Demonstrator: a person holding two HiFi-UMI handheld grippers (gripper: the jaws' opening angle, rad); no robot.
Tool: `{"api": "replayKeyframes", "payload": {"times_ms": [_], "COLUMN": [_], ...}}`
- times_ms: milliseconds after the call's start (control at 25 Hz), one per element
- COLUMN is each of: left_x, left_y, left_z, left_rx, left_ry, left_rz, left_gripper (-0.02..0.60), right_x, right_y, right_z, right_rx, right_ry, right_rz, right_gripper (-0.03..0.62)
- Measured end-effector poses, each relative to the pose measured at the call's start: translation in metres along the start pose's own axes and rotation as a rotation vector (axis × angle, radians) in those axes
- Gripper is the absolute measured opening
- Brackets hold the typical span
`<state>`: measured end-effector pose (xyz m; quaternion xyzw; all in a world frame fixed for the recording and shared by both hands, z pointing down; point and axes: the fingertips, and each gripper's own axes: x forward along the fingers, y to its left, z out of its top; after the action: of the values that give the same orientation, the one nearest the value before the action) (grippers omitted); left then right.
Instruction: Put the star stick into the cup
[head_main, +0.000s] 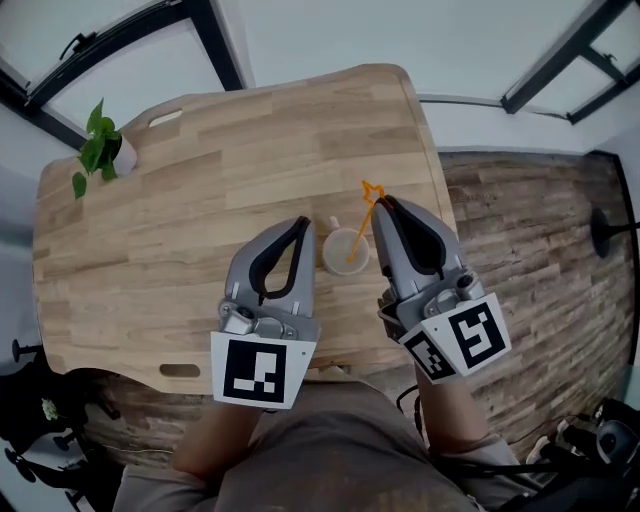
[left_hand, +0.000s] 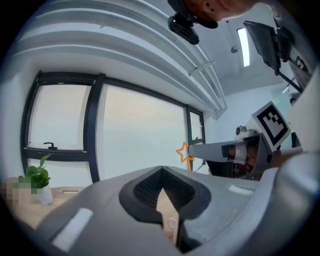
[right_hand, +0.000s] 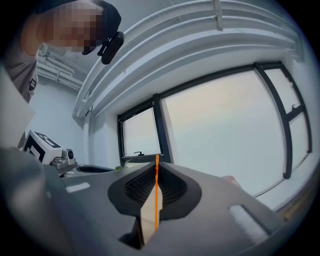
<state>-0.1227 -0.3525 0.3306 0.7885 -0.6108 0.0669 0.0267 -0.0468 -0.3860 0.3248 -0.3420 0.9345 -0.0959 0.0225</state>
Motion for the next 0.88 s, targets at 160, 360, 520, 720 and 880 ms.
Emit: {"api": "replayKeyframes", "payload": {"times_ms": [160,360,520,720,880], "left_x": [0.008,0.021,0.027,0.033,0.034], "left_y": [0.003,0.005,0.003,0.002,0.006], "left_z": [-0.023,-0.045,-0.058,-0.065,-0.065], "left_rx": [-0.008,-0.046,-0.068,-0.079,-0.086], "left_ry": [0.050,0.093,0.119,0.134,0.130], "left_rz": [-0.019,-0.039,-0.061,-0.073,-0.064], "left_gripper": [0.000,0.000,0.000,0.000,0.000], "right_x": [0.008,0.013,0.013,0.016,0.015], "right_y": [-0.005,-0.011,-0.012,-0.016,-0.018], "right_z": [-0.027,-0.053,-0.066,-0.068,-0.072], "right_rx": [0.030,0.049,0.060,0.050,0.045], "right_ry": [0.048,0.090,0.102,0.102,0.115], "right_rz": [0.005,0.000,0.006,0.007,0.002], "right_gripper": [0.043,0.043,0.044,0.052,0.072]}}
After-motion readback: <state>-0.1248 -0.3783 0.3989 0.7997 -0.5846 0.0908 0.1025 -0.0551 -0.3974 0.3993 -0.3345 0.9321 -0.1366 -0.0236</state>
